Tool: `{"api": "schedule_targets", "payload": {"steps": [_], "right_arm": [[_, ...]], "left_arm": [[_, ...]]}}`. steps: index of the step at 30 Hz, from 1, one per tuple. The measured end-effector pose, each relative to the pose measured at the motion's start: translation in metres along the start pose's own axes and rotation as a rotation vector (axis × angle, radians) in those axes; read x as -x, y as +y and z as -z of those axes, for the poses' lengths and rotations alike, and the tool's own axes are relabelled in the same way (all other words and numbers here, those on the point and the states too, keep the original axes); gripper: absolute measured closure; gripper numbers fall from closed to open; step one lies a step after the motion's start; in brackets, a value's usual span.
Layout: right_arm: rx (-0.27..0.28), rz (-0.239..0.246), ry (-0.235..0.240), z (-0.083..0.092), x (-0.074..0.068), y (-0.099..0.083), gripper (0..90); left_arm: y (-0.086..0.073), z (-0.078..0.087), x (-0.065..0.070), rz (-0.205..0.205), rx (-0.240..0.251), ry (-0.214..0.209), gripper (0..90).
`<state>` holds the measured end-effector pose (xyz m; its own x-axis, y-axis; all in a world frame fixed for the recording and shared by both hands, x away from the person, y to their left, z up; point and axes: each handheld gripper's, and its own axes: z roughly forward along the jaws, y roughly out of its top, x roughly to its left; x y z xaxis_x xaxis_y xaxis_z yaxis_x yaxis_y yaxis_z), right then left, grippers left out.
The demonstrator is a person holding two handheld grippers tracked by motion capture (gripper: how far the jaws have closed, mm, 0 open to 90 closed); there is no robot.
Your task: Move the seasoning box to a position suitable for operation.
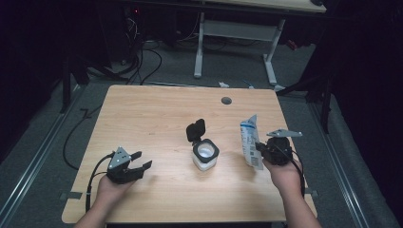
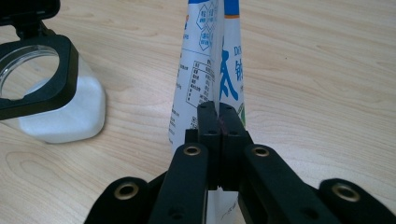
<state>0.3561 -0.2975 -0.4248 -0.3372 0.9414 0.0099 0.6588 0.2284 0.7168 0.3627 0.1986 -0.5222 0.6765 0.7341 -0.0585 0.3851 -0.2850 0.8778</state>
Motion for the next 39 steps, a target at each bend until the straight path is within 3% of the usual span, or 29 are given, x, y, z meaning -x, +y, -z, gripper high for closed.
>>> {"api": "schedule_targets", "payload": {"steps": [8, 13, 23, 39], "right_arm": [[0.078, -0.008, 0.007, -0.001, -0.003, -0.011, 90.0], [0.138, -0.020, 0.012, -0.004, -0.004, -0.019, 90.0], [0.263, -0.052, 0.020, -0.005, -0.006, -0.032, 90.0], [0.394, -0.095, 0.032, -0.013, -0.002, -0.054, 90.0]], "left_arm": [[-0.006, 0.006, -0.009, 0.029, -0.006, 0.014, 41.1], [-0.006, 0.006, -0.008, 0.016, -0.018, 0.011, 41.1], [-0.005, 0.008, -0.008, 0.013, 0.005, -0.002, 40.6], [-0.007, 0.011, -0.012, 0.025, 0.007, 0.014, 40.1]]}}
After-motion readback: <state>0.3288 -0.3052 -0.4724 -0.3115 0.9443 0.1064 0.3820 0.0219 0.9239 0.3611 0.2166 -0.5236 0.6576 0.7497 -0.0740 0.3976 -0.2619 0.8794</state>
